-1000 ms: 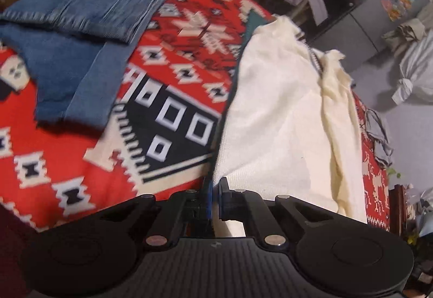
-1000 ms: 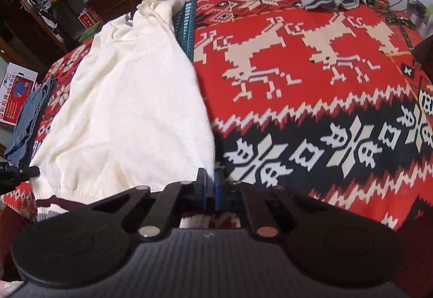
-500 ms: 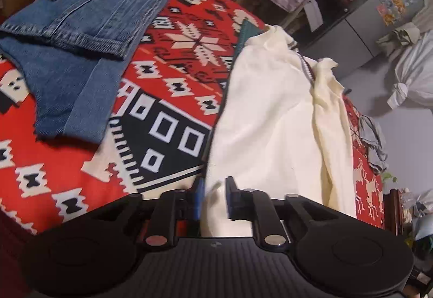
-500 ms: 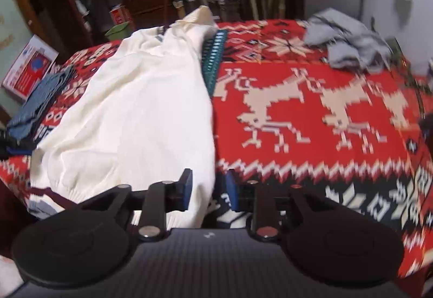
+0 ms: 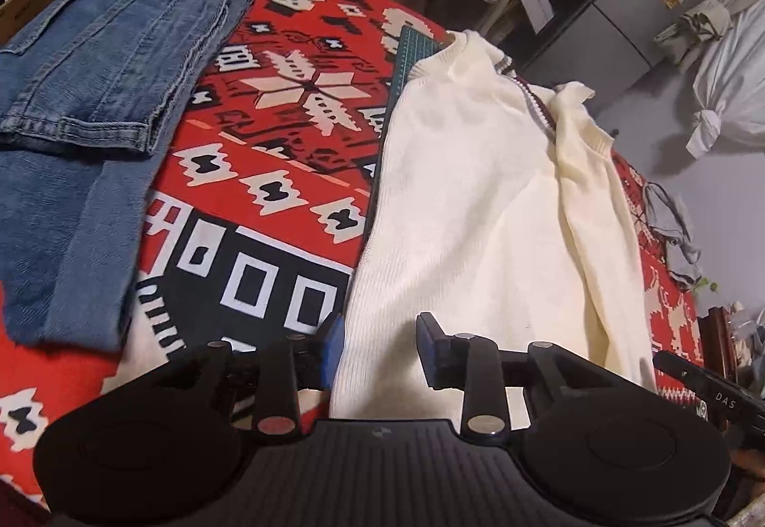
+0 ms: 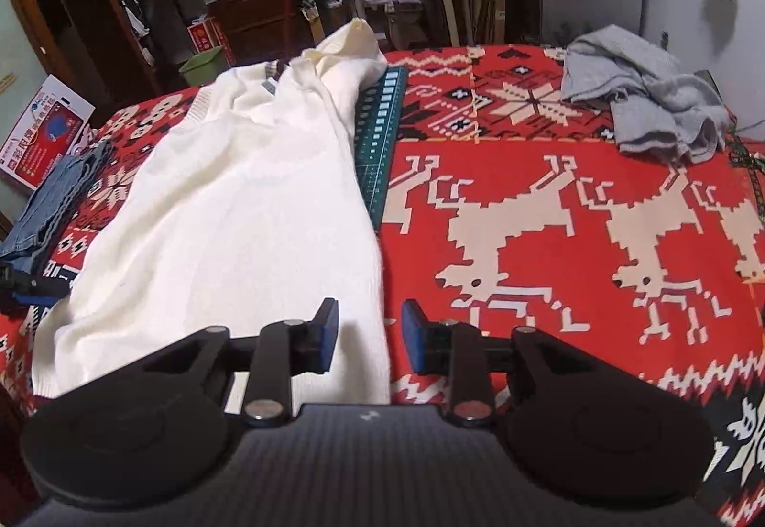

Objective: Fold clothes

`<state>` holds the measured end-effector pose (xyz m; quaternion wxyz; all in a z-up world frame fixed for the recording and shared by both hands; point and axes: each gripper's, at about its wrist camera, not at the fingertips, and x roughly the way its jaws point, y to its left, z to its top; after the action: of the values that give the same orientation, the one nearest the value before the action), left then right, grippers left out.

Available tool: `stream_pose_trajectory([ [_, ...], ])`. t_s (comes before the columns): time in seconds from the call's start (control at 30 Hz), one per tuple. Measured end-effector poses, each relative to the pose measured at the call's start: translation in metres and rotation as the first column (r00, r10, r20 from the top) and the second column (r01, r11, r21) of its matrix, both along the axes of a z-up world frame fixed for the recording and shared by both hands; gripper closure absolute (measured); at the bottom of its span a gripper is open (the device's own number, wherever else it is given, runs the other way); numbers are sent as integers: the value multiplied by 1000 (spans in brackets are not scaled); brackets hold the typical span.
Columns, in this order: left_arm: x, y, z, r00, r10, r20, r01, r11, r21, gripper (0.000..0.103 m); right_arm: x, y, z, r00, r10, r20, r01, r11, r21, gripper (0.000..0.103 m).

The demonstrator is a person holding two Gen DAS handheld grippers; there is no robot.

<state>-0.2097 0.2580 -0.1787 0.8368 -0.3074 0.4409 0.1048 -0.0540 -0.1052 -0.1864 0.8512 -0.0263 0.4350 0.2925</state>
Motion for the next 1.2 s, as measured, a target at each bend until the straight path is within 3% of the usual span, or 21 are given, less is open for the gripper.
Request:
stream_pose_trajectory([
  [0.17,3,5,-4,1000,15,10,-14,999,-32,71,1,3,-7,1000,-11,-25,11,1000,4,72],
  [0.3,2,16,-7,998,50,36,-46,994,-99,71,1,5,-9,999,-22,-38,22,1000,5,88],
  [0.47,6,26,-6,994,87,66,-78,989,-127,71,2,6,-8,999,-38,-37,38,999,1,89],
  [0.67,26,24,-9,997,33,76,-29,999,-46,72,7,14,-8,999,-37,-26,37,999,-5,83],
  [0.73,31,22,-9,997,20,77,-18,999,-30,77,9,19,-8,999,-30,-28,30,999,-12,83],
  [0.77,34,21,-9,997,17,75,-16,1000,-18,78,9,20,-8,999,-31,-24,31,999,-20,85],
  [0.83,37,18,-9,998,18,57,-20,999,27,95,8,23,-8,999,-39,-14,39,998,-41,99],
  [0.87,38,16,-9,999,18,44,-20,998,53,97,8,23,-7,999,-43,-10,43,998,-43,99],
  [1.2,14,18,13,995,21,93,-30,995,96,101,-4,-6,5,994,-112,-14,112,993,-43,100],
])
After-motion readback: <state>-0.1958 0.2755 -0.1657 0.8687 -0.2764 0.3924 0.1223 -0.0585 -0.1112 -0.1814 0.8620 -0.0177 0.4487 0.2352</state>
